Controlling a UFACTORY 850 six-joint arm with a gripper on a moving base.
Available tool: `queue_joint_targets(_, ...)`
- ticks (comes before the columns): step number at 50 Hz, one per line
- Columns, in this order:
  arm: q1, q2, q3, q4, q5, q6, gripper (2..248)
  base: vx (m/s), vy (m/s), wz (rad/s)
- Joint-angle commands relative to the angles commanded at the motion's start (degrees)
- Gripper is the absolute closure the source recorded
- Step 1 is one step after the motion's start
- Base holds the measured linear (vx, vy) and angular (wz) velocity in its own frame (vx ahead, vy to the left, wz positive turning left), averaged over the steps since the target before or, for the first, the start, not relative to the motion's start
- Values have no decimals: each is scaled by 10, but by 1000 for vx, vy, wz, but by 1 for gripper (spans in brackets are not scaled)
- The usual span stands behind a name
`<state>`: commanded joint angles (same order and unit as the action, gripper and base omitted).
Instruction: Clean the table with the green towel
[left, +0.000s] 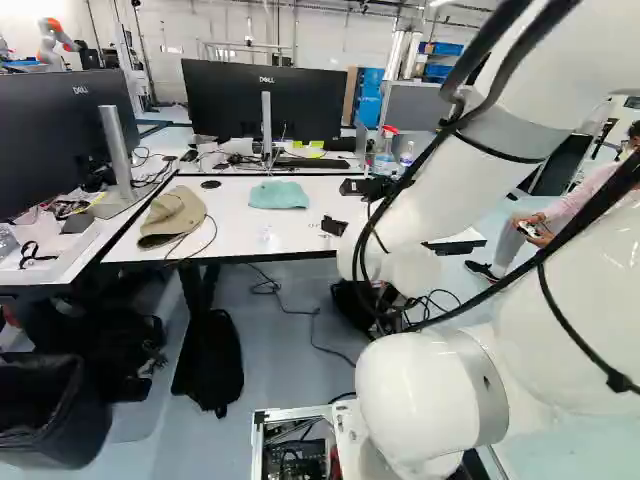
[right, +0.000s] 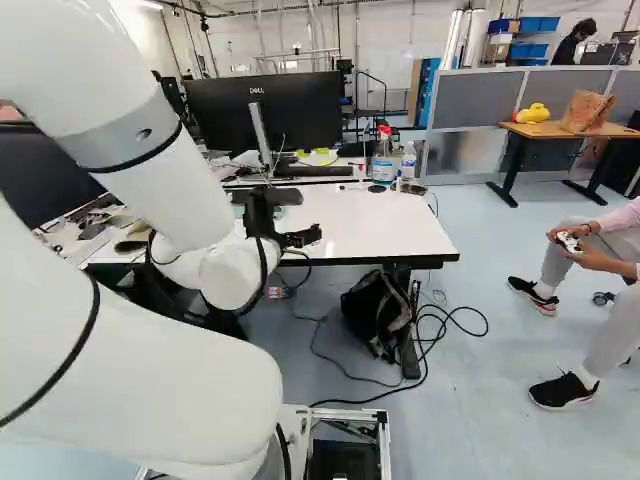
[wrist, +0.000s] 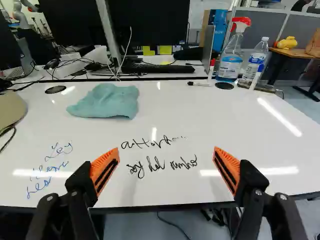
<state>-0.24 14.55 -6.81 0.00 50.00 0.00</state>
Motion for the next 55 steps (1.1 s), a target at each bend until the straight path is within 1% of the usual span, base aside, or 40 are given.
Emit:
queue_joint_targets(10, -4, -17, -29, 0, 0, 0, 3, 0, 0, 0)
queue_joint_targets(24, -3, -41, -71, 0, 0, 0, 3, 0, 0, 0)
queue_joint_targets(41, 7, -72, -123, 0, 0, 0, 3, 0, 0, 0)
queue_joint_targets(55, 16, -117, -166, 0, 0, 0, 3, 0, 0, 0)
